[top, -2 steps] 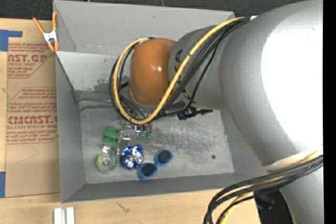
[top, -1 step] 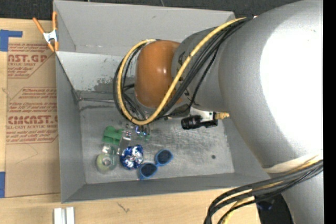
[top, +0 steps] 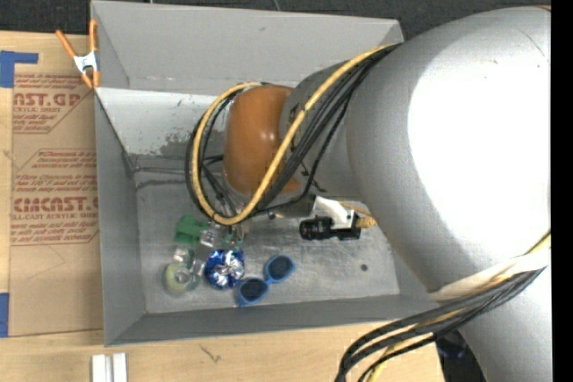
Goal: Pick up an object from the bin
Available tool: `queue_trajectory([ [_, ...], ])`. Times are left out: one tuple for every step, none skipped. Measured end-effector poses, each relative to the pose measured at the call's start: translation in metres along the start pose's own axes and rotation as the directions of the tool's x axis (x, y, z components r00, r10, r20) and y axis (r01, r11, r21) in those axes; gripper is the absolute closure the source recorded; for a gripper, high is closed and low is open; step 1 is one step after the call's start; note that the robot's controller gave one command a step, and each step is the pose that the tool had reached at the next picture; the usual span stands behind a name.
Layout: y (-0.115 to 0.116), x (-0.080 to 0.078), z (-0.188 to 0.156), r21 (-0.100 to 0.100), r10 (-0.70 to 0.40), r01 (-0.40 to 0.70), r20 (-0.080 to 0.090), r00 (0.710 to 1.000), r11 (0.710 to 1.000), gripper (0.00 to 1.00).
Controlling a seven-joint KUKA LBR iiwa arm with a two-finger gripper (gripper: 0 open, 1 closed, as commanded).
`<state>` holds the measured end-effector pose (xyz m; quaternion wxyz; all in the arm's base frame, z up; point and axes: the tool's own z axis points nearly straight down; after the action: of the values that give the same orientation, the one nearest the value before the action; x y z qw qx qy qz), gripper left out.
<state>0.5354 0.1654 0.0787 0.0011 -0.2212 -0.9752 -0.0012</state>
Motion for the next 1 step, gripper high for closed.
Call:
queue_trajectory([
  [0.0015,-0.0015,-0.0042,-0.001,-0.001,0.001,0.004,1.0,1.0,0.0],
])
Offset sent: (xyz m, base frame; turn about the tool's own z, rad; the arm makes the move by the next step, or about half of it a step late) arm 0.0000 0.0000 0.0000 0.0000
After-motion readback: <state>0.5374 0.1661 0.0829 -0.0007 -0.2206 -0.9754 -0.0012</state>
